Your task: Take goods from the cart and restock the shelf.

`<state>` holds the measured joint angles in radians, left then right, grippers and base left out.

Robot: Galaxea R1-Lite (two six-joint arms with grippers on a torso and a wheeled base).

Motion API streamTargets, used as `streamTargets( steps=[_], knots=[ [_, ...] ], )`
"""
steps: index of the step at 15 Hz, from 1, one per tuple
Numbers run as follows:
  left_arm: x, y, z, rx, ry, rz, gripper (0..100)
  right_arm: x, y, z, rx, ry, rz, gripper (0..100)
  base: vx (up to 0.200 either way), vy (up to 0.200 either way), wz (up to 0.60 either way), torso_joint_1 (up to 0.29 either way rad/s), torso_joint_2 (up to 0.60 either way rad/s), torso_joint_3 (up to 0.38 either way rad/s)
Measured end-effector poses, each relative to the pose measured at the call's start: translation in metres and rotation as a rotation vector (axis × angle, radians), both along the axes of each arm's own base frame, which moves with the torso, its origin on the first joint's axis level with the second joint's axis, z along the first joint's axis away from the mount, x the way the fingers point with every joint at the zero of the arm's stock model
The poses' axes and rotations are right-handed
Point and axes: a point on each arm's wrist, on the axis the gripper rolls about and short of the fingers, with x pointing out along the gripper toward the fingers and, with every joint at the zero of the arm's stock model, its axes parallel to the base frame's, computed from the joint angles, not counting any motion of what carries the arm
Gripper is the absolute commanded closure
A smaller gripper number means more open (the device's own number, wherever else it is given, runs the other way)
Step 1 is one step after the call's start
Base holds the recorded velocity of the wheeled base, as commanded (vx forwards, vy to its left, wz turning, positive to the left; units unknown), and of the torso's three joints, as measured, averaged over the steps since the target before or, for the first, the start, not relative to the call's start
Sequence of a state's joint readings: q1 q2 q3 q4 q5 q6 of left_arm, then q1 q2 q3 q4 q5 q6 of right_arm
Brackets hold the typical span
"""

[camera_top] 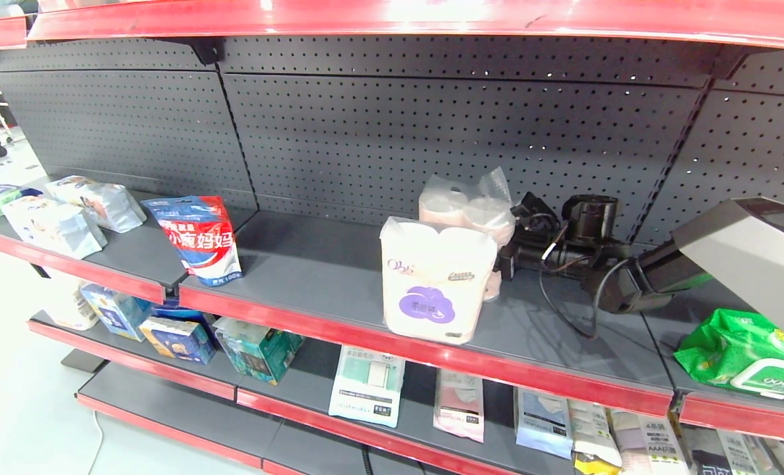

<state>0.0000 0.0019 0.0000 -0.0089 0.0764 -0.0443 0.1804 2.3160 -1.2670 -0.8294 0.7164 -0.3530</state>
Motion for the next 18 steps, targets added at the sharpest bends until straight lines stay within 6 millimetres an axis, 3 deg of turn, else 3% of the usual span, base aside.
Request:
streamTargets(
  steps=[2, 3, 18],
  knots=[
    [0.0000, 0.0000, 0.0000, 0.000, 0.000, 0.000, 0, 0.0002, 0.0002, 0.0005, 0.002, 0.000, 0.000, 100, 0.000, 0.000, 0.00, 0.000, 0.00, 0.000],
    [0.0000, 0.0000, 0.0000, 0.000, 0.000, 0.000, 0, 0.0003, 0.0003, 0.0007, 0.002, -0.002, 0.001, 0, 0.000, 0.000, 0.00, 0.000, 0.00, 0.000],
    [0.0000, 0.0000, 0.0000, 0.000, 0.000, 0.000, 0, -0.0076, -0.0041, 0.0059, 0.000, 0.006, -0.007, 0, 0.000, 0.000, 0.00, 0.000, 0.00, 0.000]
  ],
)
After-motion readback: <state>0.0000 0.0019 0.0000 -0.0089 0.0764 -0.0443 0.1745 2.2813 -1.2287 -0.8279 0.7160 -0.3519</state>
